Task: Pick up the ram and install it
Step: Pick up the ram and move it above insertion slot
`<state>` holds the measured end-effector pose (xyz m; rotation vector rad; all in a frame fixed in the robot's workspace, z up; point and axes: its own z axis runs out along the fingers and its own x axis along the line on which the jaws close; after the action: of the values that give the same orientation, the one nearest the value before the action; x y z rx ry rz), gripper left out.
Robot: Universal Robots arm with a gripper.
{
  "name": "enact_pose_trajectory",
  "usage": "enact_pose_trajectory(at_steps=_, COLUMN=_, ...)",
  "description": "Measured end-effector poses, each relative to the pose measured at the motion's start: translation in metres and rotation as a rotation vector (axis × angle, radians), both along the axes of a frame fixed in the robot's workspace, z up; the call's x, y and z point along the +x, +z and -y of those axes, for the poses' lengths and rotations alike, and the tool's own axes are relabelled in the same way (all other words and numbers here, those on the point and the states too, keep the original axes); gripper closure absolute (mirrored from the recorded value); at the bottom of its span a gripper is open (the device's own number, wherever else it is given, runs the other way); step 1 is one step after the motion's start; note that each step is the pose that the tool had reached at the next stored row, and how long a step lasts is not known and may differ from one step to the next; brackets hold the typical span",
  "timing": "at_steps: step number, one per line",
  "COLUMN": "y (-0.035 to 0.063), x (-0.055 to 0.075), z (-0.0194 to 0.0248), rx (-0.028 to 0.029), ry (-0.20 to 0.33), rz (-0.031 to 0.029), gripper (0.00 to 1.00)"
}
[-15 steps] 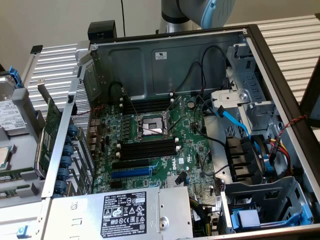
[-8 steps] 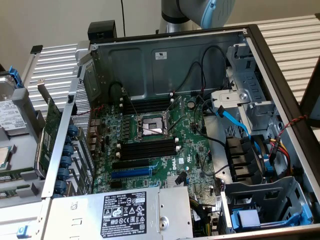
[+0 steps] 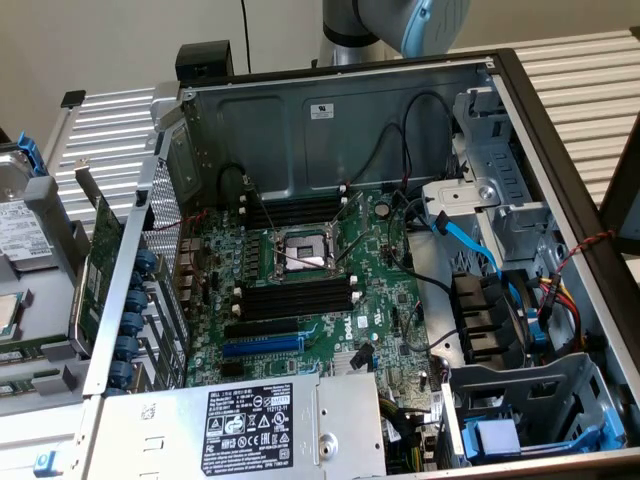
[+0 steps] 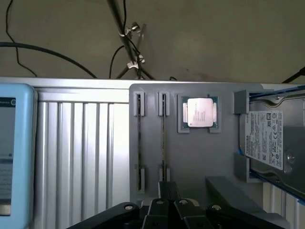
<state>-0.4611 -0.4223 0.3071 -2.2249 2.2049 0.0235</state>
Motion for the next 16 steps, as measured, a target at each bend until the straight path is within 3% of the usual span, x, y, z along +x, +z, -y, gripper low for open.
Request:
enact_pose_trajectory(at_steps=4, y=-0.0058, x=-0.008, z=0.0001, rx=-0.0001, ry=0.0, rz=-0.0001, gripper=0.89)
enact_pose_trajectory(at_steps=7, y=-0.0104, x=-0.011, z=0.0001, rx=0.0001, ry=0.0, rz=0.0002, gripper=0.76)
enact_pose_trajectory(at_steps=9, y=-0.0138, x=-0.011, z=0.0003, rx=0.0, ry=0.0, rz=-0.0004, gripper=0.76)
enact_pose_trajectory(at_steps=10, y=-0.0156, x=-0.011, z=0.0004, rx=-0.0001, ry=0.0, rz=-0.0008, gripper=0.69)
enact_pose_trajectory(at_steps=11, y=-0.0174, x=-0.011, z=0.0007, rx=-0.0001, ry=0.0, rz=-0.001, gripper=0.69)
enact_pose_trajectory(at_steps=16, y=-0.0264, x=-0.012, z=0.0067, rx=0.0, ry=0.0, rz=-0.0016, gripper=0.69)
